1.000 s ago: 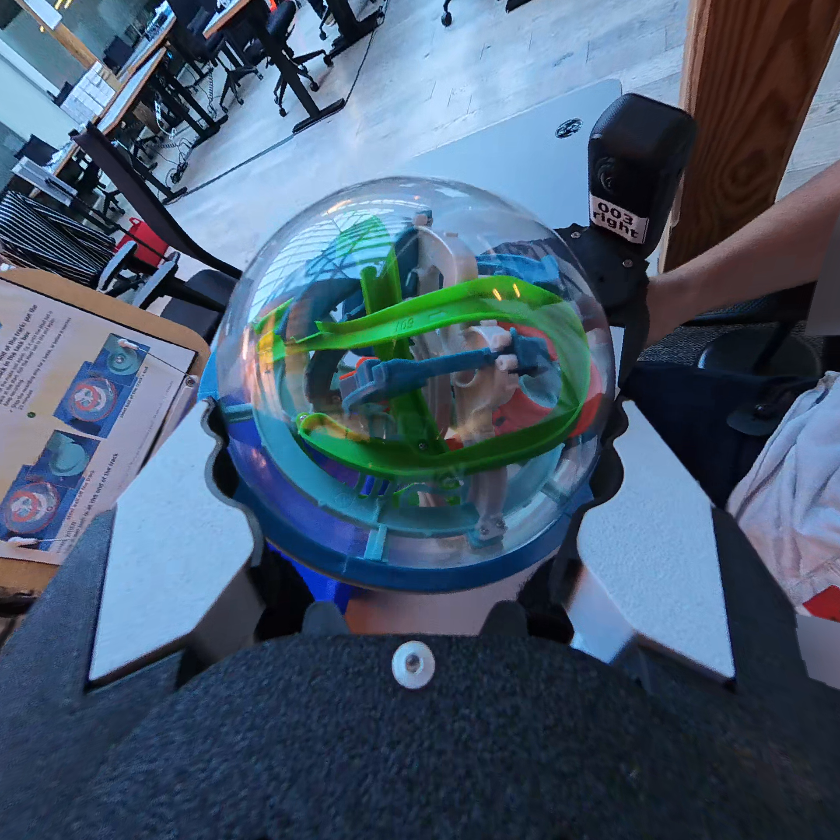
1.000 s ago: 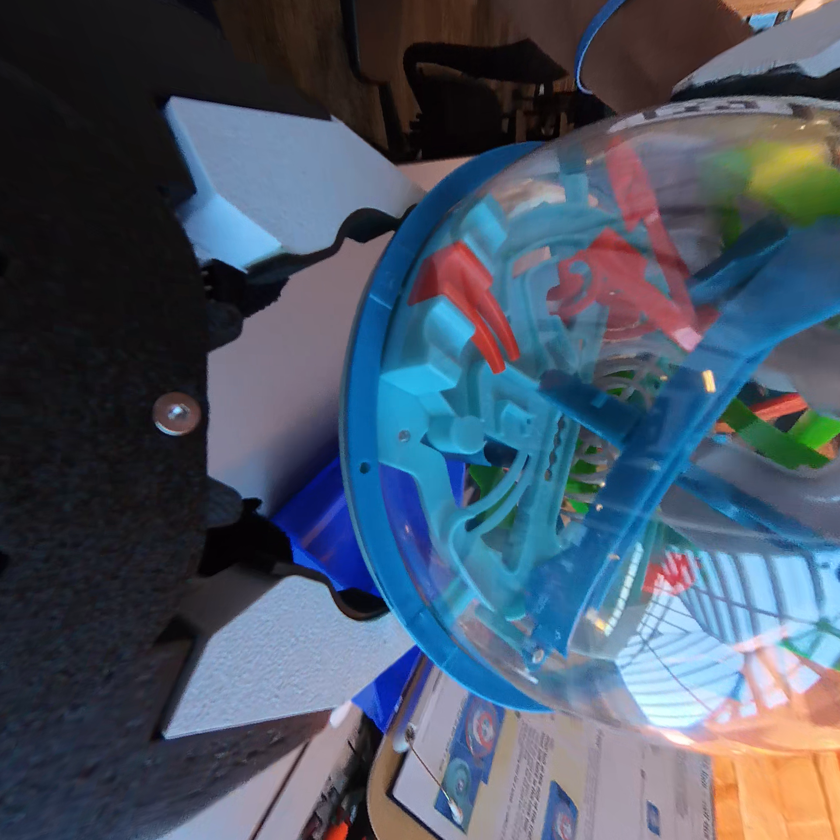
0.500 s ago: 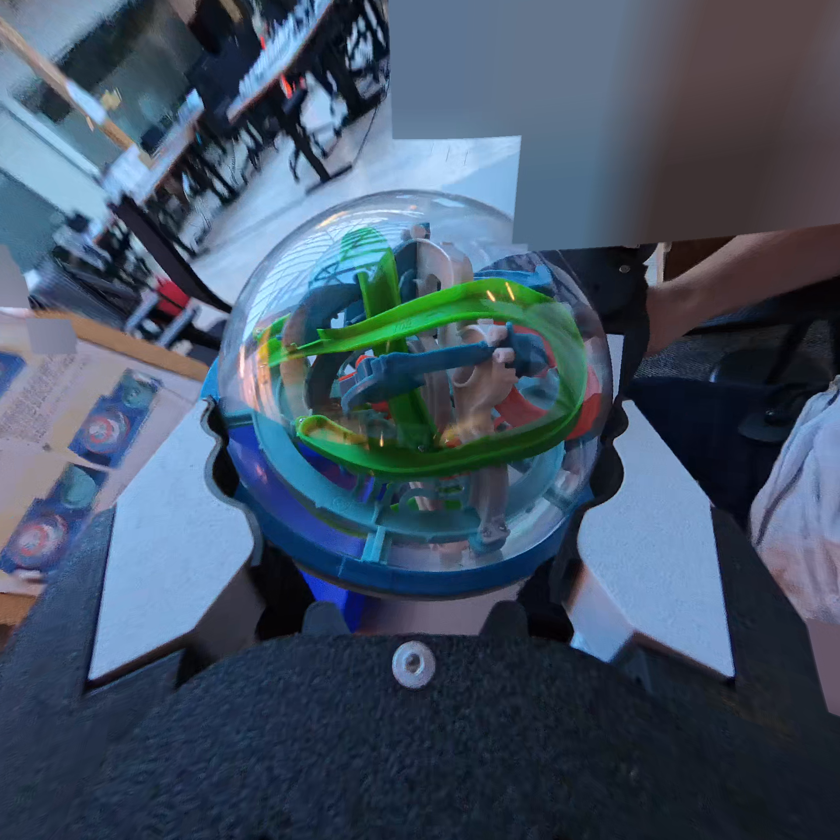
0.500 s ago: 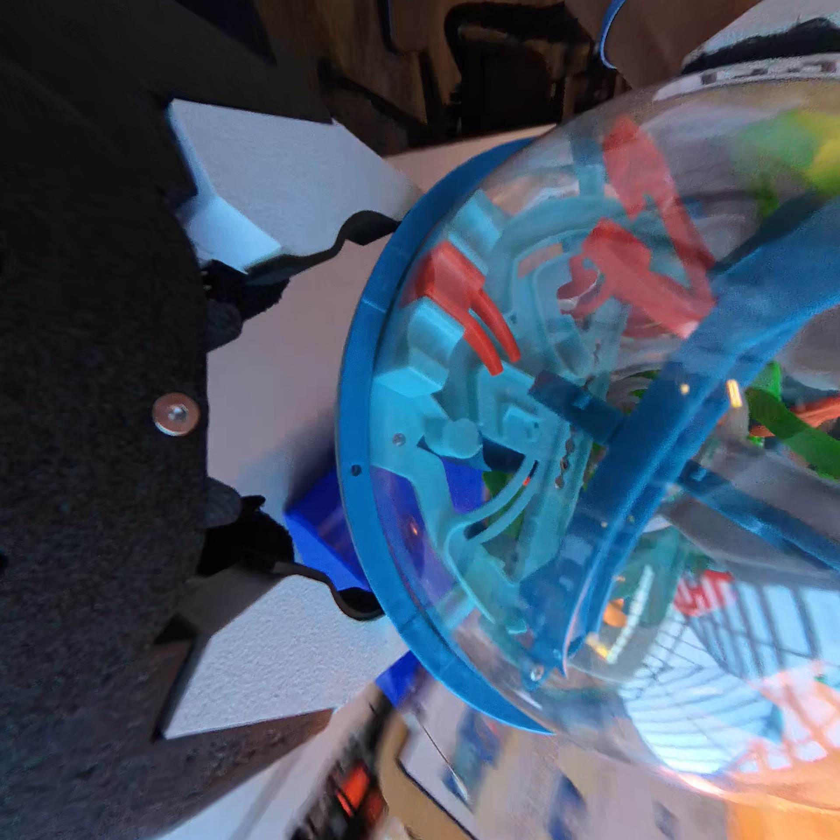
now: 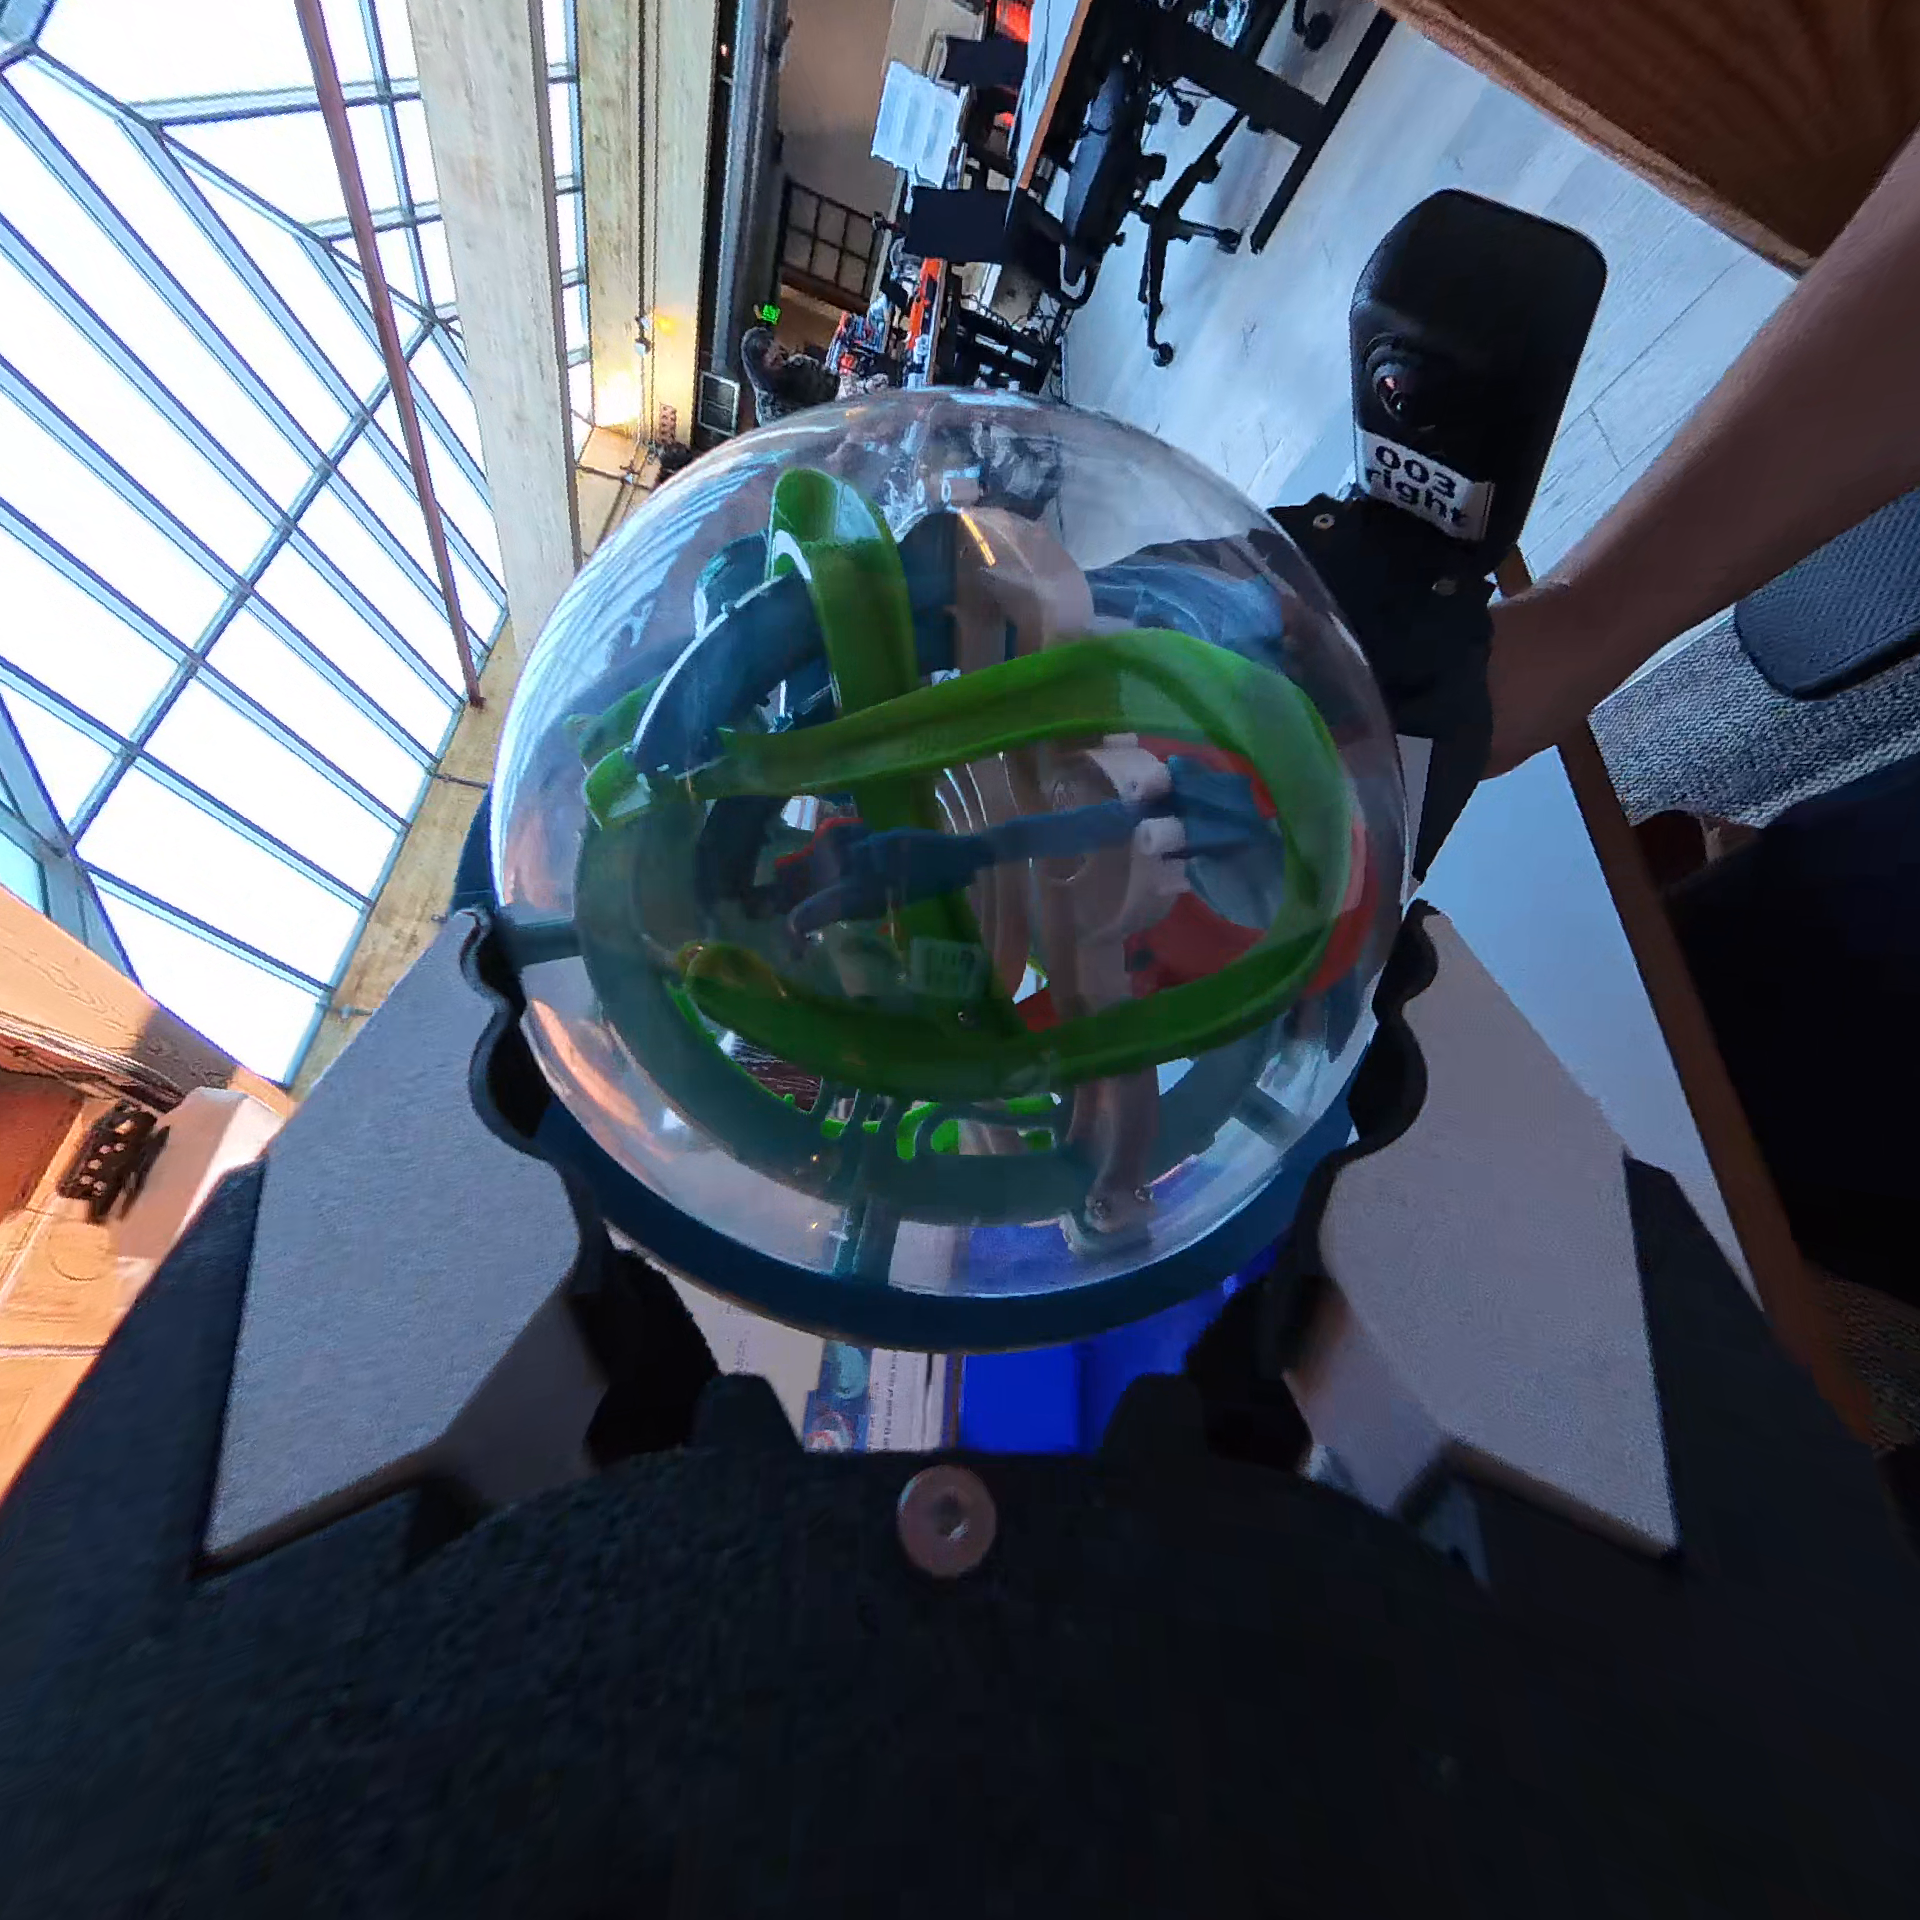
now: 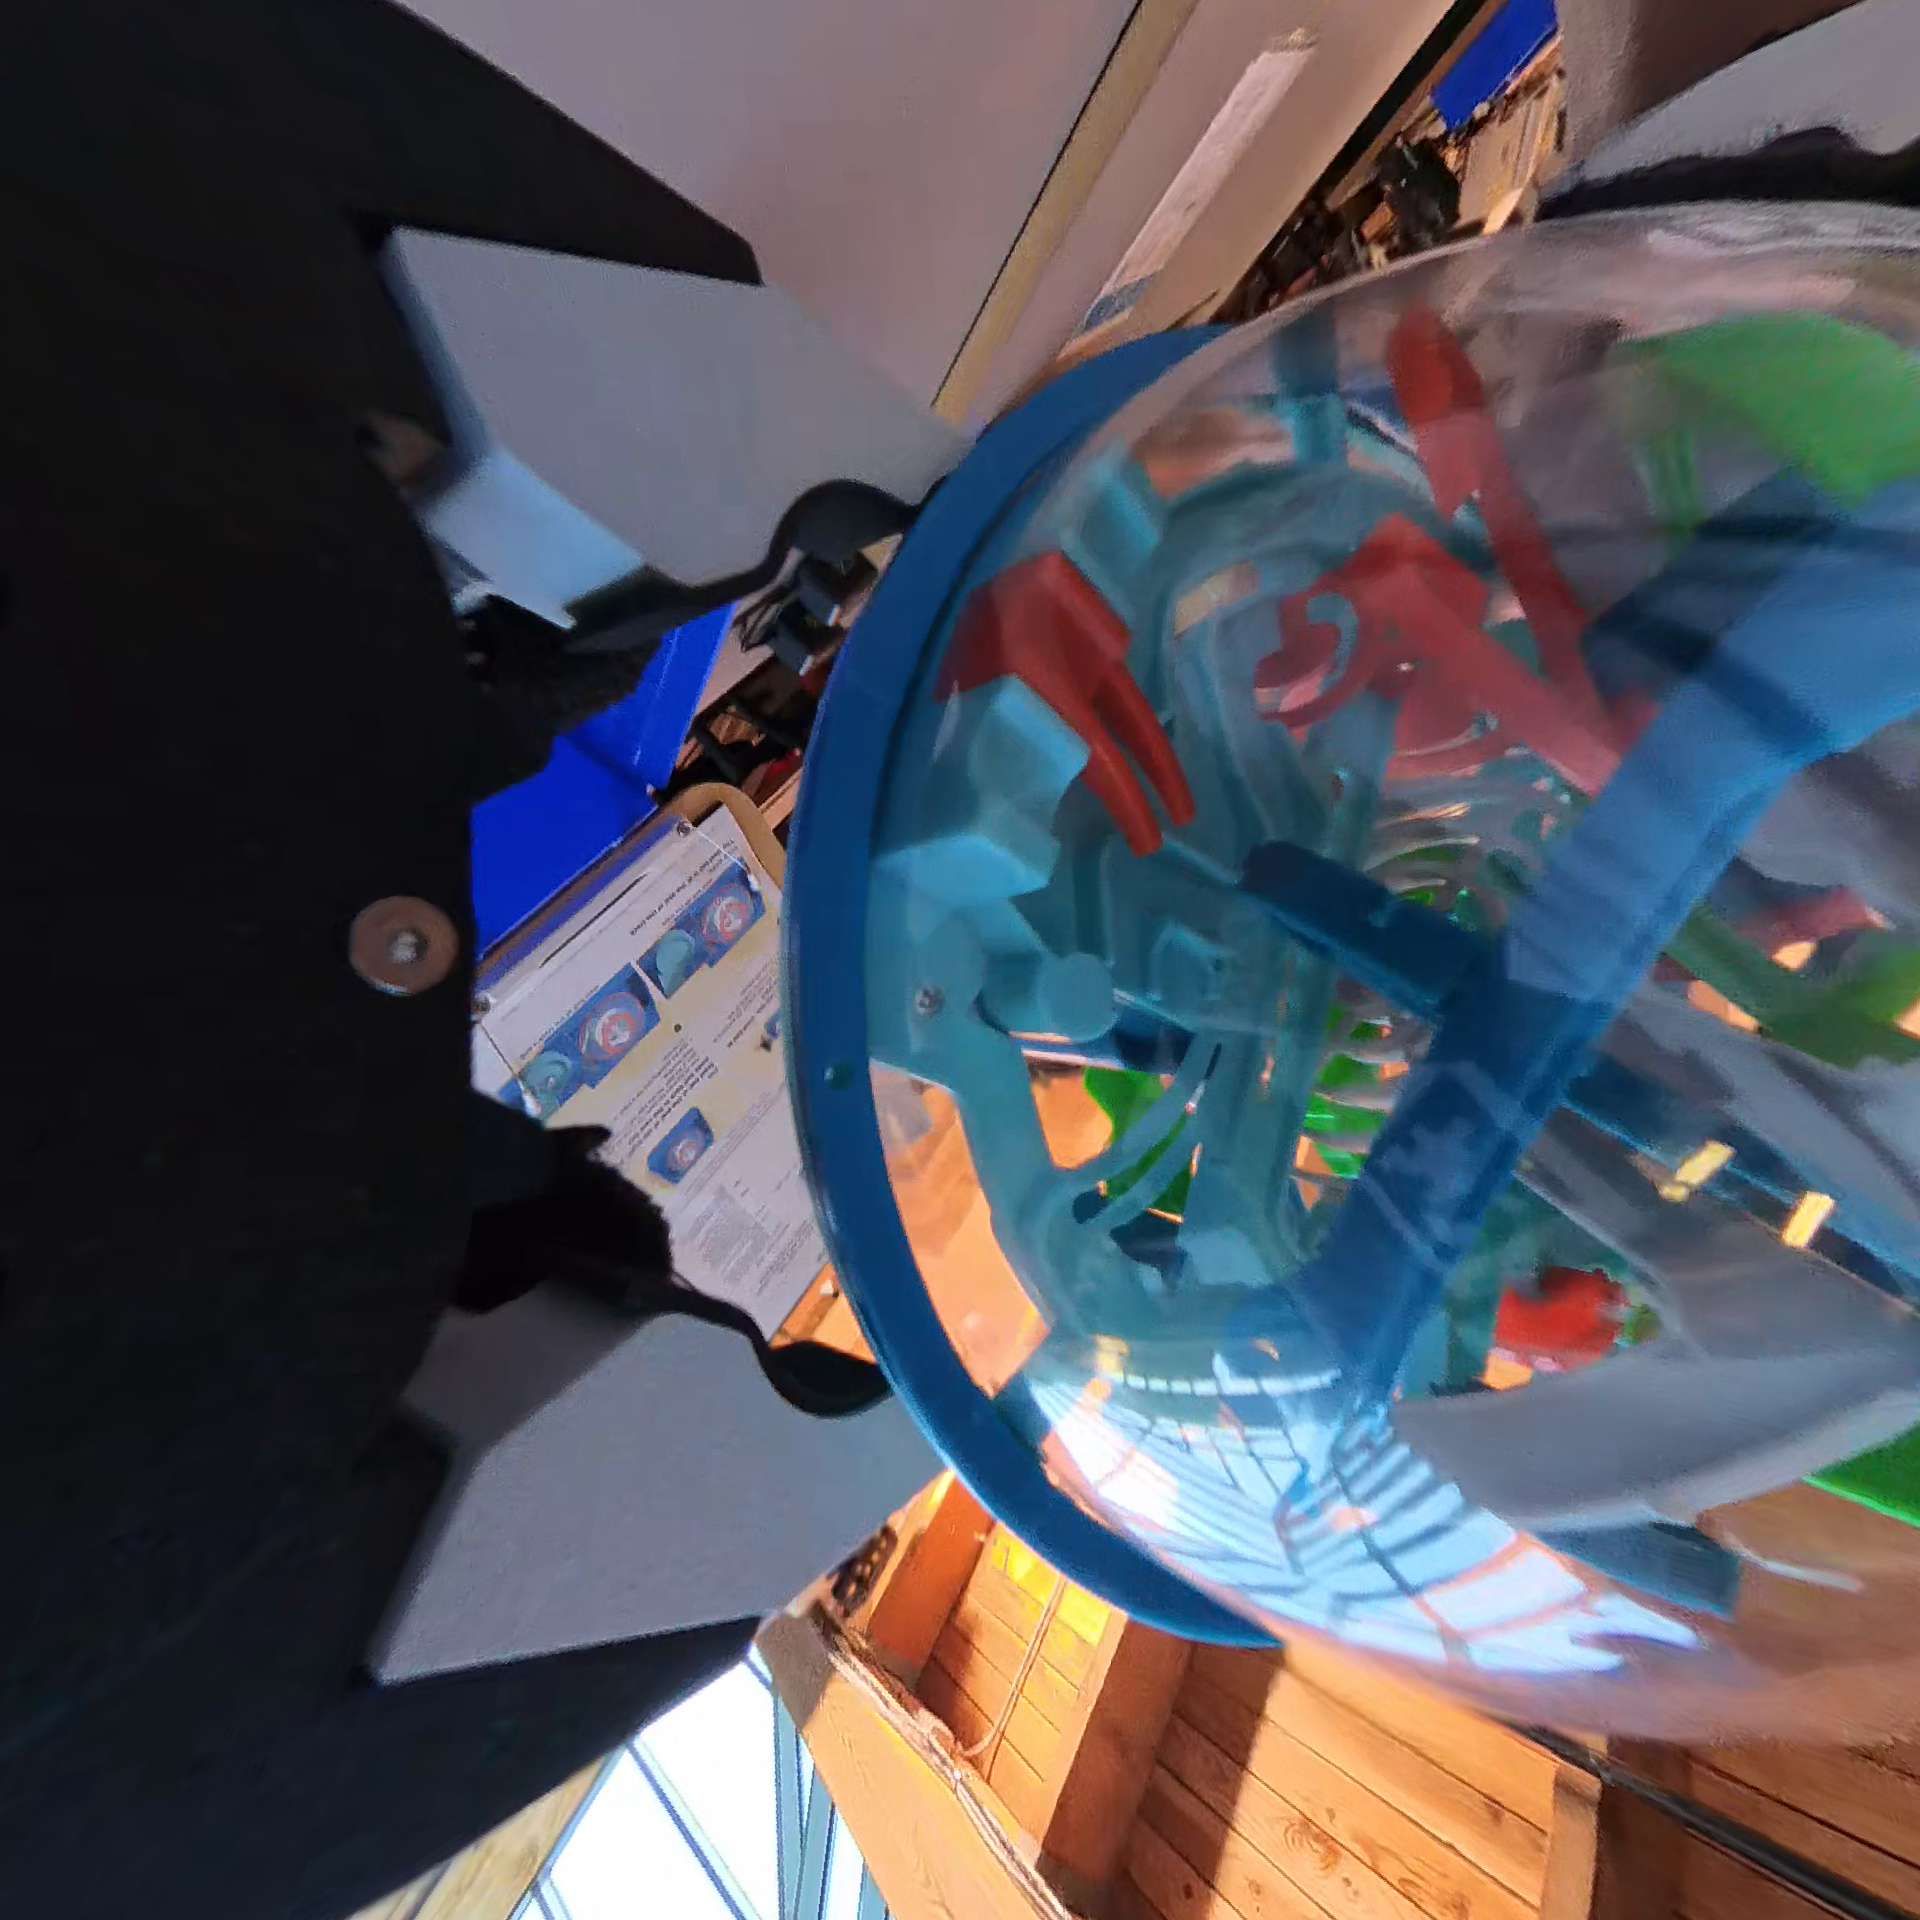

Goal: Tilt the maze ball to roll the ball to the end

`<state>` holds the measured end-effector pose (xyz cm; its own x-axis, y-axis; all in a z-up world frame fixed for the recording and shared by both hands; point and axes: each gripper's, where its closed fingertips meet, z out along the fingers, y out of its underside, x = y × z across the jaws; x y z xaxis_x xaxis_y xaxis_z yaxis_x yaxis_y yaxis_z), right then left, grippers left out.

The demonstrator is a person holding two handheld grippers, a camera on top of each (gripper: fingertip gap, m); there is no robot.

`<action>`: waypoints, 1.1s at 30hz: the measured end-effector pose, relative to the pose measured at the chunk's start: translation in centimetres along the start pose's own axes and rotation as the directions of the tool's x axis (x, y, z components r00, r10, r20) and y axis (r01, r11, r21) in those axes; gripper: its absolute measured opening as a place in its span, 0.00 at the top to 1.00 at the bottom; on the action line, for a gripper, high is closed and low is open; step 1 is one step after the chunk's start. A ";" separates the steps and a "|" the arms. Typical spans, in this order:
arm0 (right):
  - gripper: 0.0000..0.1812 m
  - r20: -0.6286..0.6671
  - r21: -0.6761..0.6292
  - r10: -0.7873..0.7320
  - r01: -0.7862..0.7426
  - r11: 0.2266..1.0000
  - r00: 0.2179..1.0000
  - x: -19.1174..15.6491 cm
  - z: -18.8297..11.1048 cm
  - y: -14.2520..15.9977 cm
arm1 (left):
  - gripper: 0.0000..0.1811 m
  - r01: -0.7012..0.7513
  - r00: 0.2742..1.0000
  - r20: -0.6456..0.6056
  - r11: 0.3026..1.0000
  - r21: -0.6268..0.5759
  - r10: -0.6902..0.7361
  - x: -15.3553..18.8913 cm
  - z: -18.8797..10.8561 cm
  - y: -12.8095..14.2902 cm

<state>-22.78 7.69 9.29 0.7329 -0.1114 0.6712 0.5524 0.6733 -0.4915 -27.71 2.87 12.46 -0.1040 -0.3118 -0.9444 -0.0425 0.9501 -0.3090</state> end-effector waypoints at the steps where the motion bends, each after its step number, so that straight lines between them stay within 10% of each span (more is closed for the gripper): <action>1: 0.16 -0.013 0.001 -0.012 0.012 1.000 1.000 0.3 0.0 -0.3 | 0.14 -0.028 1.000 0.003 1.000 -0.002 0.028 -0.1 -0.1 -0.5; 19: 0.16 -0.138 0.134 -0.216 0.235 0.963 0.967 5.7 0.4 -8.7 | 0.14 -0.280 0.954 0.102 0.959 -0.039 0.283 -3.5 -2.2 -8.1; 33: 0.16 -0.181 0.184 -0.170 0.204 0.962 0.969 6.1 0.6 -8.9 | 0.14 -0.351 0.931 0.071 0.932 -0.088 0.358 -3.5 -1.9 -9.0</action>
<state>-23.46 1.48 18.08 0.6877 -0.3552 0.6331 0.6074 0.7593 -0.2337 -28.84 -4.57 18.76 -0.0419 0.0501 -0.9979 -0.0902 0.9945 0.0537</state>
